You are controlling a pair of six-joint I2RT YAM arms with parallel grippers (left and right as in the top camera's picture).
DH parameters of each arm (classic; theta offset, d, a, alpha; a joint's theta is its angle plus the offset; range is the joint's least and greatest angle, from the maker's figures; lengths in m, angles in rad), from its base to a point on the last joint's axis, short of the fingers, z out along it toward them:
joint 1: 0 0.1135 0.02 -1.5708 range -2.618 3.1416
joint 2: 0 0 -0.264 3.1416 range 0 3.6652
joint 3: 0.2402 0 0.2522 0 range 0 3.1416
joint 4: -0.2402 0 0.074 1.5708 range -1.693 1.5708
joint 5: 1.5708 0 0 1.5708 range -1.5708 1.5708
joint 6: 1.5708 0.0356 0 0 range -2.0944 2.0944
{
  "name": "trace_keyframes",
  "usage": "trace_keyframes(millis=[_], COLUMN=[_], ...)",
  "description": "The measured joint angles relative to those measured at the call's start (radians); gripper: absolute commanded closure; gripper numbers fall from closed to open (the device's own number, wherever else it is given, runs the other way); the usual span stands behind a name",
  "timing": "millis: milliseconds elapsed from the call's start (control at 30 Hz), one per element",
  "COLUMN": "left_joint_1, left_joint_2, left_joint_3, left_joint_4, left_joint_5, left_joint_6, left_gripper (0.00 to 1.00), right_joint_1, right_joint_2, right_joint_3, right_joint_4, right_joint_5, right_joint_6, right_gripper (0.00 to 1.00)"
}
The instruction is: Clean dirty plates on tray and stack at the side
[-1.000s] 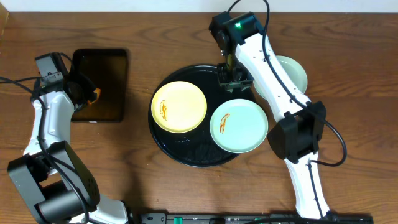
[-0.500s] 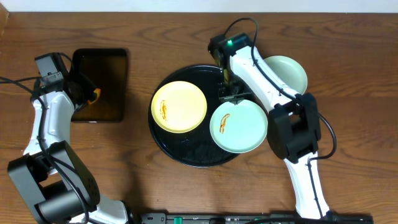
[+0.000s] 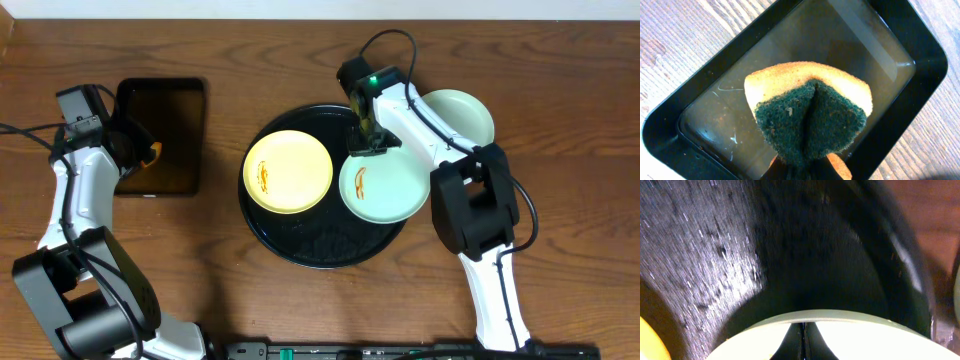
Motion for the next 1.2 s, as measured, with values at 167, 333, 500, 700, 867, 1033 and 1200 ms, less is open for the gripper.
trace_keyframes(millis=[167,333,500,700,867,1033,1200], left_joint_1=[0.000,0.000,0.000,0.000,-0.001,-0.013,-0.065], left_joint_2=[0.000,0.000,0.000,0.000,0.000,0.000,0.000], left_joint_3=[0.000,0.000,0.000,0.000,0.000,0.000,0.000], left_joint_4=[0.000,0.000,-0.001,-0.002,-0.005,0.026,0.016], left_joint_5=[0.000,0.000,0.000,0.000,0.005,0.142,0.278], left_joint_6=[0.000,0.000,0.000,0.000,0.002,0.074,0.139], left_gripper=[0.92,0.92,0.92,0.92,0.92,0.92,0.93], right_joint_1=[0.000,0.000,-0.001,-0.010,-0.009,0.015,0.073], right_joint_2=[0.000,0.000,0.000,0.002,-0.006,-0.010,-0.010], right_joint_3=[0.000,0.000,0.023,0.245,0.410,0.417,0.355], right_joint_4=[0.110,0.177,0.146,-0.084,-0.235,-0.272,-0.193], right_joint_5=[0.000,-0.030,-0.072,-0.116,-0.190,-0.240,-0.235], right_joint_6=[0.000,0.000,0.003,-0.029,-0.100,-0.136,-0.145], right_gripper=[0.99,0.90,0.79,0.46,0.02,0.01,0.16])
